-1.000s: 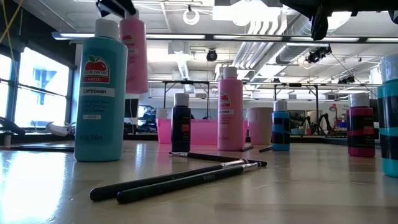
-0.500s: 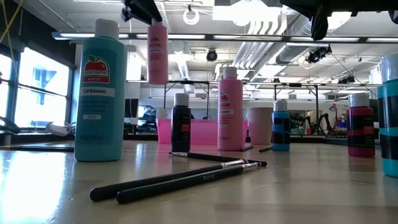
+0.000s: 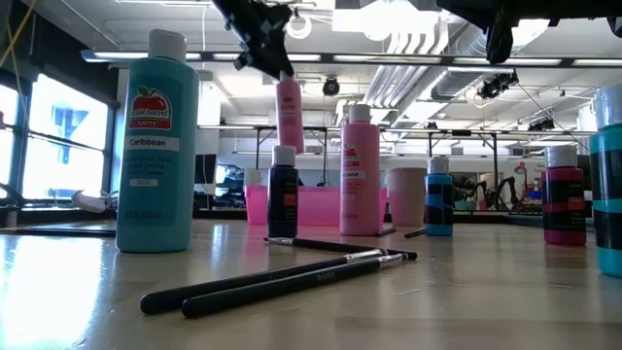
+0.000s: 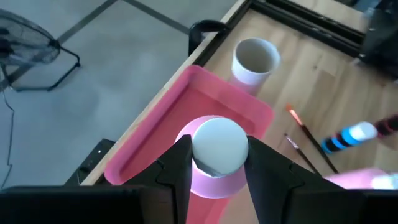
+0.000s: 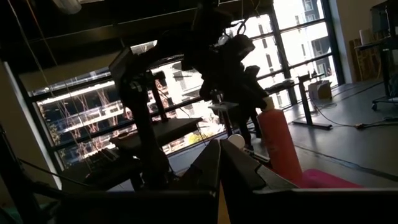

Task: Pick & Place Paint Supplies
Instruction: Put the big pink paint bottle into the pink bin

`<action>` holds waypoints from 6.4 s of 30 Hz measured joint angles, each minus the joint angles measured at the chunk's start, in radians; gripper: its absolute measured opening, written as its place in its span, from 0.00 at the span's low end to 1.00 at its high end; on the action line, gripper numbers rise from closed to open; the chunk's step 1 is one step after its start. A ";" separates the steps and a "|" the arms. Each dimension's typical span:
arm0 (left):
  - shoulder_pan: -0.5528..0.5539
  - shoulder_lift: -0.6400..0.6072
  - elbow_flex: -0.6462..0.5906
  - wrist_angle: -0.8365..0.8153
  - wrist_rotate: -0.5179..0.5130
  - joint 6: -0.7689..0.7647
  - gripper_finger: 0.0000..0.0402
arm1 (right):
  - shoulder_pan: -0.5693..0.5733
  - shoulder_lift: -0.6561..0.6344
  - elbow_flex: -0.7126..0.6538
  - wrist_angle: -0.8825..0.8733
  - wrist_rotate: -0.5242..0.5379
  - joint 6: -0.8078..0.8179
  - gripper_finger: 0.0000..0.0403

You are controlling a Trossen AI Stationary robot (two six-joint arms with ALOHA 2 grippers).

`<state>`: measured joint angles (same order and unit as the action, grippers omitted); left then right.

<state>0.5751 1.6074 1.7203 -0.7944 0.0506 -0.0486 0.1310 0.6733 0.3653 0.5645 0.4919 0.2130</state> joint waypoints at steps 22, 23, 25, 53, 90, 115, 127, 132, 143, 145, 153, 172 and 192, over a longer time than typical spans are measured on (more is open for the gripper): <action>0.099 0.225 0.015 0.147 -0.008 -0.008 0.30 | 0.000 0.000 -0.001 -0.038 0.004 0.000 0.01; 0.099 0.229 0.015 0.148 -0.008 -0.008 0.30 | 0.000 0.000 -0.001 -0.038 0.005 0.000 0.01; 0.099 0.241 0.015 0.150 -0.009 -0.008 0.30 | 0.000 0.000 -0.002 -0.038 0.004 0.000 0.01; 0.089 0.307 0.013 0.210 -0.026 -0.034 0.30 | 0.000 0.000 -0.002 -0.038 0.004 0.000 0.01; 0.079 0.365 0.014 0.268 -0.041 -0.034 0.42 | 0.000 0.000 -0.002 -0.038 0.003 0.000 0.01; 0.079 0.365 0.014 0.269 -0.042 -0.003 0.68 | 0.000 0.000 -0.002 -0.038 0.003 0.000 0.01; 0.079 0.365 0.074 0.268 -0.034 -0.004 0.73 | 0.000 0.000 -0.001 -0.038 0.003 0.000 0.01; 0.079 0.364 0.088 0.275 -0.035 -0.005 0.73 | 0.000 0.000 -0.001 -0.038 0.003 0.000 0.01; 0.079 0.348 0.088 0.243 0.001 -0.076 0.73 | 0.000 0.000 0.000 -0.038 0.003 0.000 0.01; 0.078 0.333 0.088 0.241 -0.013 -0.058 0.73 | 0.000 0.000 0.000 -0.038 0.004 0.000 0.01; 0.073 0.222 0.088 0.234 -0.008 -0.052 0.73 | 0.000 0.000 0.000 -0.038 0.004 0.000 0.01; -0.109 -0.139 0.087 0.087 -0.021 0.054 0.73 | 0.000 0.000 0.000 -0.037 0.025 0.000 0.01; -0.595 -0.572 -0.312 0.439 -0.319 0.140 0.73 | 0.000 0.000 -0.001 -0.042 0.030 0.002 0.01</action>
<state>-0.0196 1.0355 1.4084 -0.3558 -0.2680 0.0915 0.1308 0.6735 0.3647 0.5220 0.5222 0.2150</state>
